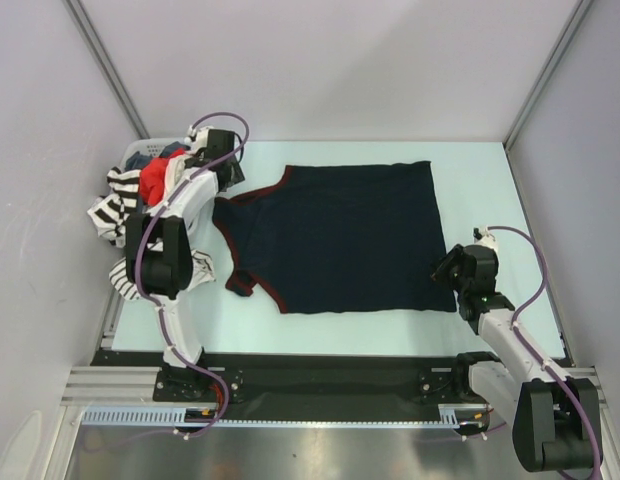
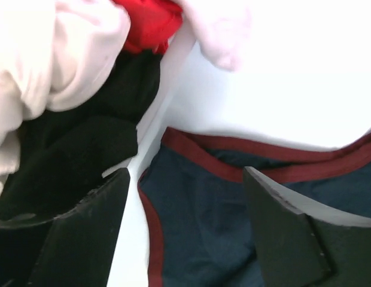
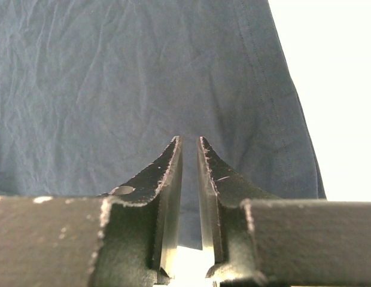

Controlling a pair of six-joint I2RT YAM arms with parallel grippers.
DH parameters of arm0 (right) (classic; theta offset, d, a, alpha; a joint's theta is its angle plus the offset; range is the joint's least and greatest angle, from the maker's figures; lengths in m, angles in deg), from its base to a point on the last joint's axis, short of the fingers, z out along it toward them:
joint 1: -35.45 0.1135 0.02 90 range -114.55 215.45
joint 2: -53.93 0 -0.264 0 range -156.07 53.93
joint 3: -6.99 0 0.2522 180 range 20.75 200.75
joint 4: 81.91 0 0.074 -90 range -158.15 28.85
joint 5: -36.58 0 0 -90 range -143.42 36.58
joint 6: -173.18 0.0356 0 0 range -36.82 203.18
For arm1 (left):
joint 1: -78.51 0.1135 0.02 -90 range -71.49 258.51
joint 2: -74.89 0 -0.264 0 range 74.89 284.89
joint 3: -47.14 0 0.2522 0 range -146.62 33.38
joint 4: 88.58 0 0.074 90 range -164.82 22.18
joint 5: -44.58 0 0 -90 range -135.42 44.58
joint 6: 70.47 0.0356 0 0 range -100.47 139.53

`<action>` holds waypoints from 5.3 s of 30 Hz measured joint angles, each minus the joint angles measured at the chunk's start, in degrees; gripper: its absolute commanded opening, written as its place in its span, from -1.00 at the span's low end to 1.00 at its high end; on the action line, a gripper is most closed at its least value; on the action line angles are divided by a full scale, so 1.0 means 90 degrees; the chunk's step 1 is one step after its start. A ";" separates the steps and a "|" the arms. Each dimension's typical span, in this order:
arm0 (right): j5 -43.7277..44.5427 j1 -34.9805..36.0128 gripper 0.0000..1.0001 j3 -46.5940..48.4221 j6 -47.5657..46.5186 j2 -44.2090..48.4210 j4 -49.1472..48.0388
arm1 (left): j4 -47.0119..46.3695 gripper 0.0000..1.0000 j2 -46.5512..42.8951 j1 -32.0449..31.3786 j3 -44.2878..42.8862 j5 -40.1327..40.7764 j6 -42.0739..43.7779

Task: Fold and stack the tank tops

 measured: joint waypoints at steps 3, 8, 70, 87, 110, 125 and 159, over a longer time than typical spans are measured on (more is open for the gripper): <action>0.0000 0.0000 -0.44 0.0000 0.0000 -0.0017 -0.0002 | 0.0095 0.70 -0.0019 0.0002 0.0044 -0.0017 -0.0015; 0.0029 0.0000 -0.38 0.0000 0.0005 -0.0015 0.0005 | -0.0066 0.72 -0.0697 -0.0007 0.1088 -0.0316 -0.0012; 0.0658 0.7021 0.35 0.6445 0.0607 -0.8017 -0.2200 | 0.2407 1.00 -1.0217 -0.1273 0.4112 -0.0561 0.0330; -0.1450 0.7082 0.50 0.7973 0.1394 -0.9323 -0.3606 | 0.2404 1.00 -1.0222 -0.1273 0.4112 -0.0576 0.0393; -0.0923 0.7111 0.86 0.8476 0.0238 -0.8658 -0.1775 | 0.2433 1.00 -1.0083 -0.1270 0.4107 -0.0661 0.0260; -0.0763 0.6914 0.70 1.2072 -0.1173 -1.0792 0.0503 | 0.2577 0.99 -1.0081 -0.1268 0.4000 -0.0563 0.0277; -0.1812 0.6358 0.44 0.5889 -0.1542 -0.5032 -0.0644 | 0.2110 0.99 -0.9860 -0.1265 0.4464 -0.1100 -0.0104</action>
